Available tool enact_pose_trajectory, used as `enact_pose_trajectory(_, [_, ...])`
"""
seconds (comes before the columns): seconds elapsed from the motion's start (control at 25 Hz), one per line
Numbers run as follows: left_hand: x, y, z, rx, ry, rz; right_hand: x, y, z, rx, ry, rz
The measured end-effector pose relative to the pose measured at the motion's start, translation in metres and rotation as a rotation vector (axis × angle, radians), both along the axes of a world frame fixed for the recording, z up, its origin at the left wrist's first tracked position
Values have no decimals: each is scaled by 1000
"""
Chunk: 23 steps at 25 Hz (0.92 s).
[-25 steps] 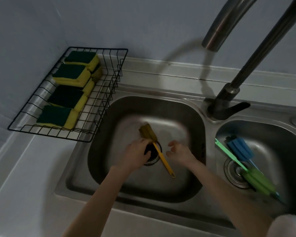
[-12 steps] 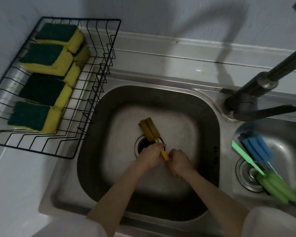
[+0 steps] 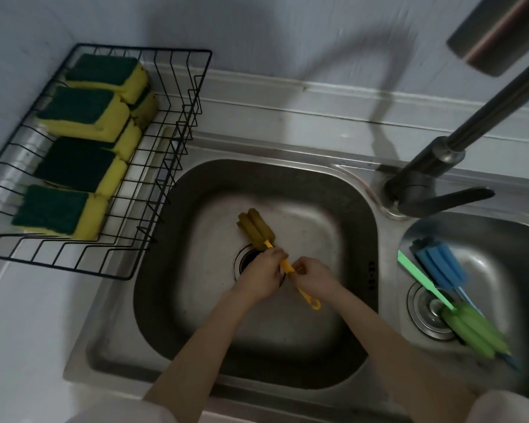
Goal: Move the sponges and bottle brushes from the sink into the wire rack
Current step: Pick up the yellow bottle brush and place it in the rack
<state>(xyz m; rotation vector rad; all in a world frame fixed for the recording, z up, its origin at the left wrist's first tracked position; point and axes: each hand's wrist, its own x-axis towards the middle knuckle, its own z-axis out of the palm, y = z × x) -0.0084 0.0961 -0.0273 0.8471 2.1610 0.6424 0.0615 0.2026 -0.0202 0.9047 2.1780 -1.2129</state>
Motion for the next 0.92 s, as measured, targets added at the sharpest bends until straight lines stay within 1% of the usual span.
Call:
enact_pose_trajectory(0.16, [-4,-6,25,94,167,45,-2,11,47,-61,128,-6])
enact_pose_trajectory(0.28, [-7,-17,47,105,368,100,5,16,85,-46,217,1])
enact_pose_trajectory(0.44, [-8,-32,75,94,551,149,16,22,128,-13,302,27])
enact_pose_trajectory(0.52, [-6,-41,89,160,586,196,23,24,150,-53,356,23])
enact_pose_trajectory(0.6, [-4,-51,105,232,627,183,27,24,173,-86,408,31])
enact_pose_trajectory(0.72, [-3,-66,129,288,688,177,33,17,201,-158,482,28])
enact_pose_trajectory(0.92, [-10,-92,171,395,748,263,34,-1,237,-254,579,35])
